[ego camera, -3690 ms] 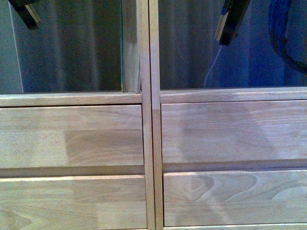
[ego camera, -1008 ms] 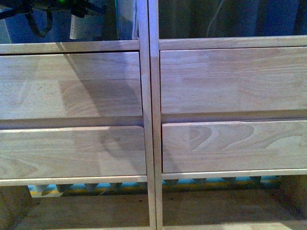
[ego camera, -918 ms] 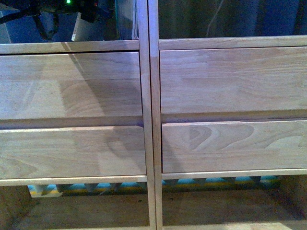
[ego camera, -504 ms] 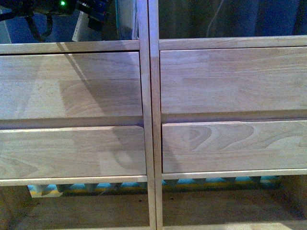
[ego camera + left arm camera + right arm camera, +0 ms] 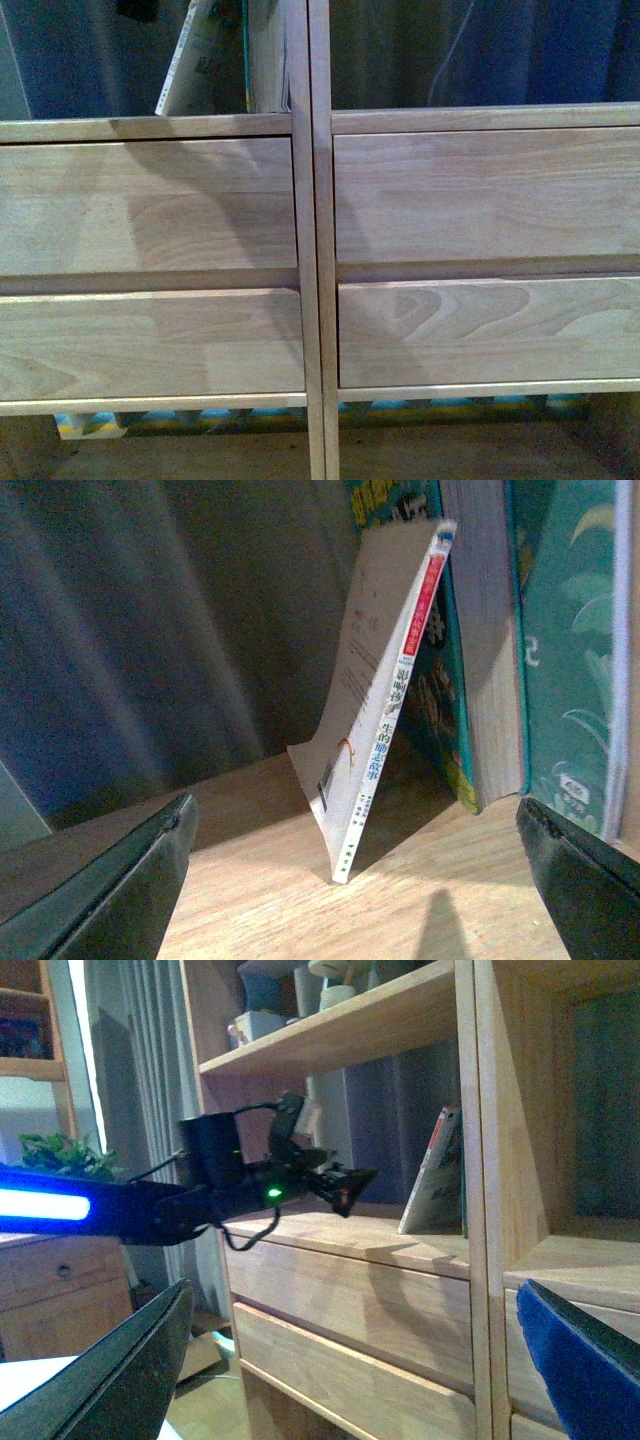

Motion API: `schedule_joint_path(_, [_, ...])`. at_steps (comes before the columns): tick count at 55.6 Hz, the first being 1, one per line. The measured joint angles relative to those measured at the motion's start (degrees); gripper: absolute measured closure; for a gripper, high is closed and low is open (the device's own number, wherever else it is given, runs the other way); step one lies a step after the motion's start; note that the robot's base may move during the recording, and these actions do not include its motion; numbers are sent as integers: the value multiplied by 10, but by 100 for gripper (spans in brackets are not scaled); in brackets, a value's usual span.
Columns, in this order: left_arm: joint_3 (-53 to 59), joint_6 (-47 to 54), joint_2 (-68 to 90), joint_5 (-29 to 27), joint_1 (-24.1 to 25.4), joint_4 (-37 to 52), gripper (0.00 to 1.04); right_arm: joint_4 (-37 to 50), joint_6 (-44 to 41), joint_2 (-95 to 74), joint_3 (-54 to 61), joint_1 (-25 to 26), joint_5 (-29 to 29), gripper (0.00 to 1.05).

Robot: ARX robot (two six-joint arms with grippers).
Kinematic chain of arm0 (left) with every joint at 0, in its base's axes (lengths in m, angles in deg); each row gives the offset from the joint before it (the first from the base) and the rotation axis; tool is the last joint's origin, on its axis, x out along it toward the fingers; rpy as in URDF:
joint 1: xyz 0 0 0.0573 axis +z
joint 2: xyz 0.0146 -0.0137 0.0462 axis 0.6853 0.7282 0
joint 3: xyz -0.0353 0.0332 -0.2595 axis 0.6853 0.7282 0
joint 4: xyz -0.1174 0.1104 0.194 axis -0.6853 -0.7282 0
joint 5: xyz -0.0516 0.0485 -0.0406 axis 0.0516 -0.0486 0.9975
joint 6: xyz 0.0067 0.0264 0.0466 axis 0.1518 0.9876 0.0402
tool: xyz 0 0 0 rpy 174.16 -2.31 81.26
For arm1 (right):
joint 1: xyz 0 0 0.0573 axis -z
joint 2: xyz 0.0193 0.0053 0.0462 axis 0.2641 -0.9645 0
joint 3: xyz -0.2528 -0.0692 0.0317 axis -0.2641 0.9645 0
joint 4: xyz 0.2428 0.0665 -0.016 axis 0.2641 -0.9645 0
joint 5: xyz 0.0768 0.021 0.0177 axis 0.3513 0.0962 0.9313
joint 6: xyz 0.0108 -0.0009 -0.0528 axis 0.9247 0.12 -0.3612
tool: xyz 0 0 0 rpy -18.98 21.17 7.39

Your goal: Organize books on shelf

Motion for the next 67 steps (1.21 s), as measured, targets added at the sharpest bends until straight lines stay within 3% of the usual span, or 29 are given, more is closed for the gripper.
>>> schedule_joint_path(11, [153, -57, -190, 40, 54, 49, 7, -37, -30, 0, -10, -4, -51, 7])
schedule_joint_path(24, [332, -127, -406, 166, 136, 38, 7, -63, -67, 0, -17, -18, -88, 7])
schedule_joint_path(34, [347, -143, -430, 169, 146, 36, 7, -63, -70, 0, -17, -18, -89, 7])
schedule_joint_path(37, [334, -145, -436, 97, 131, -43, 14, -65, -72, 0, -17, -20, -94, 7])
schedule_joint_path(39, [330, -148, -449, 33, 119, -122, 21, -131, -91, -2, -38, -47, -172, 12])
schedule_joint_path(42, [350, -151, -471, -22, 111, -186, 30, -226, -120, 2, -61, -80, -302, 20])
schedule_joint_path(45, [387, -152, -492, -54, 100, -193, 38, -288, -138, 16, -50, -78, -389, 29])
schedule_joint_path(47, [408, -154, -502, -83, 88, -189, 44, -301, -146, 25, -33, -69, -414, 34])
schedule_joint_path(54, [493, -155, -543, -88, 57, -155, 67, -290, -160, 63, 35, -24, -390, 56])
schedule_joint_path(63, [573, -155, -590, -95, 57, -122, 97, -266, -168, 107, 102, 25, -341, 86])
schedule_joint_path(67, [596, -156, -603, -95, 57, -115, 102, -263, -169, 120, 121, 52, -300, 96])
